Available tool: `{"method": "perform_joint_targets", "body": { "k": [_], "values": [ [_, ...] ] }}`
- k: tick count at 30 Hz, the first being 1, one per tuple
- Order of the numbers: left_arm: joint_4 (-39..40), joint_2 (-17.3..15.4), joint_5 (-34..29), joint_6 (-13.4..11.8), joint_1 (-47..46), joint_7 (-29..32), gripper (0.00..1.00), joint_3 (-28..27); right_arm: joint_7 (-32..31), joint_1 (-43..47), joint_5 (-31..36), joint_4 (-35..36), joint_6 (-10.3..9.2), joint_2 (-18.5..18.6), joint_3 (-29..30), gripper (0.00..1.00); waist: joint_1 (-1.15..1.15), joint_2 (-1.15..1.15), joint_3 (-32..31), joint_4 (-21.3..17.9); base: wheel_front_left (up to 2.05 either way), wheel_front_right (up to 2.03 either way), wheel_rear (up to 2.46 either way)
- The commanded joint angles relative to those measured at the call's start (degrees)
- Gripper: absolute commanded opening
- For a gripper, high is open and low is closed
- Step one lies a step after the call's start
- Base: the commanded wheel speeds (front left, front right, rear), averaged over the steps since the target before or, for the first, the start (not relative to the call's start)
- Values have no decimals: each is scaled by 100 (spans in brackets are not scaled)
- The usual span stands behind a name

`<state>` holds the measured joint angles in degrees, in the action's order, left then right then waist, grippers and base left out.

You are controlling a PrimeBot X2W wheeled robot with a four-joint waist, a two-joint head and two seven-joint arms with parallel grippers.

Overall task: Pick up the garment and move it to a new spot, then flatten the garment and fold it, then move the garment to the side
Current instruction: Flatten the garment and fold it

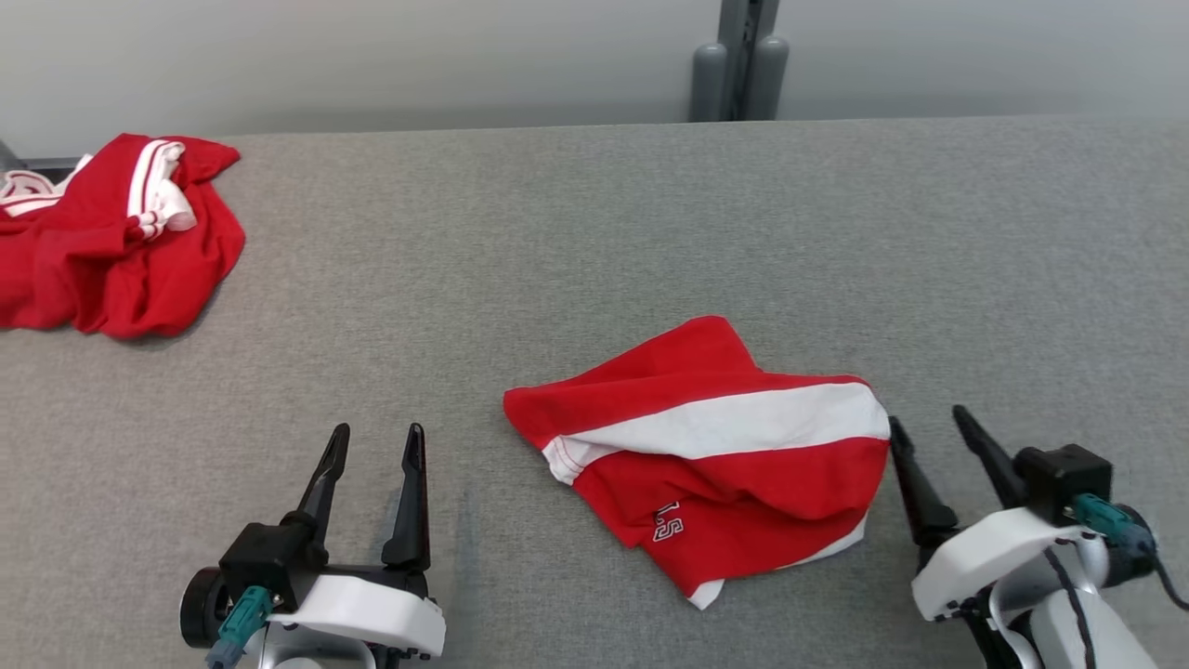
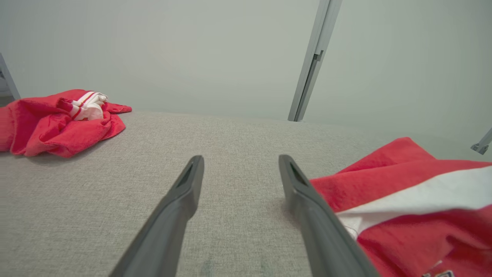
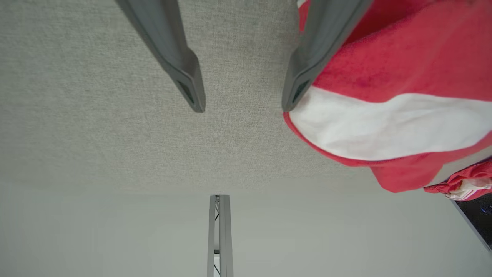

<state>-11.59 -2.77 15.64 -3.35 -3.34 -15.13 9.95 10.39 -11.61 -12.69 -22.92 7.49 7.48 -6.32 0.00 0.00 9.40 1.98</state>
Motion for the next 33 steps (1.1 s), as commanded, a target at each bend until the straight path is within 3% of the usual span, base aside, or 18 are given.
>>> {"method": "perform_joint_targets", "body": {
  "k": [1,16,17,18,19,21,22,28,33],
  "values": [
    [0,-21,-40,9,-73,-2,100,-32,-72,-184,-154,-257,1,73,-194,100,0,0,19,112,0,0,0],
    [-8,-21,-26,-8,-53,-2,100,-57,-445,-515,-1878,-603,1,371,-1894,100,0,0,-40,281,0,0,0],
    [-6,-21,-29,-7,-57,-3,100,-57,-472,-558,-1970,-620,1,386,-1998,95,0,0,-39,286,0,0,0],
    [-5,-21,-30,-6,-62,-2,100,-58,-491,-604,-2040,-640,1,409,-2081,80,0,0,-38,291,0,0,0],
    [-4,-21,-32,-6,-72,-2,100,-51,-503,-709,-2167,-667,1,447,-2281,39,0,0,-38,301,0,0,0],
    [-6,-21,-32,-10,-77,-2,100,-44,-432,-827,-2245,-698,1,500,-2411,23,0,0,-41,311,0,0,0],
    [-5,-21,-30,-17,-77,-2,100,-40,-379,-886,-2274,-713,1,530,-2461,0,0,0,-43,315,0,0,0],
    [38,-22,5,-71,-18,-2,100,-60,146,-1205,-2011,-675,1,728,-2308,0,0,0,-63,264,0,0,0],
    [51,-22,34,-69,30,-3,100,-54,256,-1356,-1407,-279,1,957,-1942,0,0,0,-91,150,0,0,0]
  ]
}}
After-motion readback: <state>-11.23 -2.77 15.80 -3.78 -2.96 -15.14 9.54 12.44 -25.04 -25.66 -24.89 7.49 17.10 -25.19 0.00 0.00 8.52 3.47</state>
